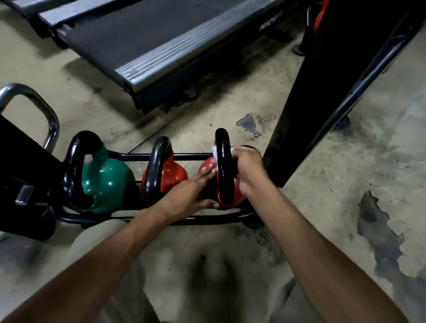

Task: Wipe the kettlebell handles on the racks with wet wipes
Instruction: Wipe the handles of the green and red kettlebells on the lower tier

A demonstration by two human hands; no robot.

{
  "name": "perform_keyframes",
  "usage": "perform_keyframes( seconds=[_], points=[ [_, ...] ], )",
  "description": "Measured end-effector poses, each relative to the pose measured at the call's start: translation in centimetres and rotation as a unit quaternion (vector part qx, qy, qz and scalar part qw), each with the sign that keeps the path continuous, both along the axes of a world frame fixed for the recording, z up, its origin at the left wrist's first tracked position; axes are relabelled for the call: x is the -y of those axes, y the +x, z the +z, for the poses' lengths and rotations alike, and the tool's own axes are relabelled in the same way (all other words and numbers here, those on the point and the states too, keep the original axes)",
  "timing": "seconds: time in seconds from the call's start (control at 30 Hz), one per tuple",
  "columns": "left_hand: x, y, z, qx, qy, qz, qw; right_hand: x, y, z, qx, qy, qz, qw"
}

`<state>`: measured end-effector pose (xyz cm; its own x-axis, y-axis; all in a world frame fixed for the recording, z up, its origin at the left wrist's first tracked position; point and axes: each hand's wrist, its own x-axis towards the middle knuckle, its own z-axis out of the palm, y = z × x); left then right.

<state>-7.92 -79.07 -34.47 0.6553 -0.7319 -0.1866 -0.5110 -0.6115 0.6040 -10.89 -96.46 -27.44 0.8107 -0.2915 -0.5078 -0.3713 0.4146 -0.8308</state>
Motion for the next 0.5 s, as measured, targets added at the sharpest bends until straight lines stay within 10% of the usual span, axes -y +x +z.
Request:
perform_keyframes(
  seconds=[0.23,0.5],
  points=[
    [2.1,-1.6,4.0,-0.081,0.03,0.039,0.995,1.0,-7.1,-3.3,0.033,-0.367,0.081,0.926],
    [2.3,-8.2,15.9,-0.209,-0.058,0.197,0.956,0.8,-11.2,7.8,0.019,-0.086,-0.025,0.996]
  ],
)
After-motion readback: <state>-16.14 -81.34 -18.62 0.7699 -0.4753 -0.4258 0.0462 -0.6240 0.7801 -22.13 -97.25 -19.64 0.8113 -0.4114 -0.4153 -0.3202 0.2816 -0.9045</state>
